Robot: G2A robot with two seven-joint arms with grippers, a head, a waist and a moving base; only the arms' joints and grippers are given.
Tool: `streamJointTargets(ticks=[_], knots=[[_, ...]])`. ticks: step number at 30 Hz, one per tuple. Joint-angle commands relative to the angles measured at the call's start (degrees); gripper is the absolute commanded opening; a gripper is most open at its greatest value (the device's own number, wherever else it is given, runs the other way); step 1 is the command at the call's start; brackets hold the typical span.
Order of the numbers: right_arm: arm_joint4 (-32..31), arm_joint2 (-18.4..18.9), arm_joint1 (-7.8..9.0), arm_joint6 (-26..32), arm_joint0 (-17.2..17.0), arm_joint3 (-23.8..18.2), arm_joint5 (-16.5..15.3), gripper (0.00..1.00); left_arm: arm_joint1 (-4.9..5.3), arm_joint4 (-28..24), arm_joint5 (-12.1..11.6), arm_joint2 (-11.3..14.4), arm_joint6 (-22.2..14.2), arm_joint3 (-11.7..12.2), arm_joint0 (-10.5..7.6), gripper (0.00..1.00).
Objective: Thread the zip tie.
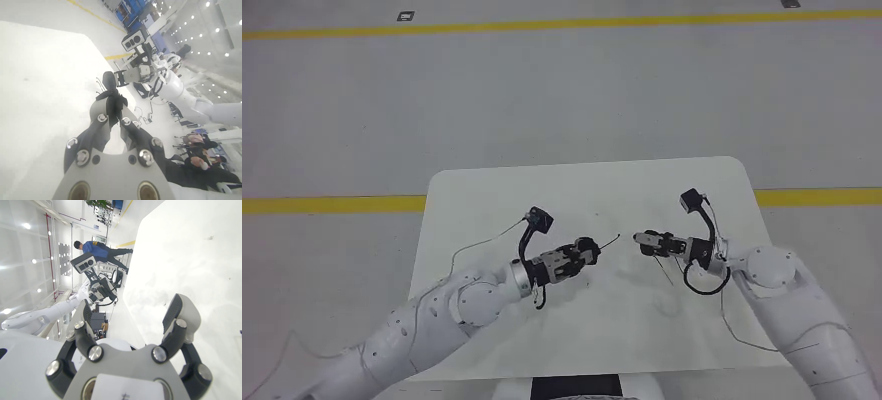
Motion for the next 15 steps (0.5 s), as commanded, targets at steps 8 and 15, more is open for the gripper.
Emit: streamJointTargets(ticks=[8,15], knots=[[0.0,0.1,-0.09,-0.6,0.0,0.0,0.0,1.0,0.12,-1.8,0.0,0.5,-3.3,-0.1,-0.31,0.0],[9.8,-0.6,-0.67,6.8,1.0,1.1,0.0,1.0,-0.63,-12.5,0.0,0.0,-6.2,1.3,1.14,0.0]])
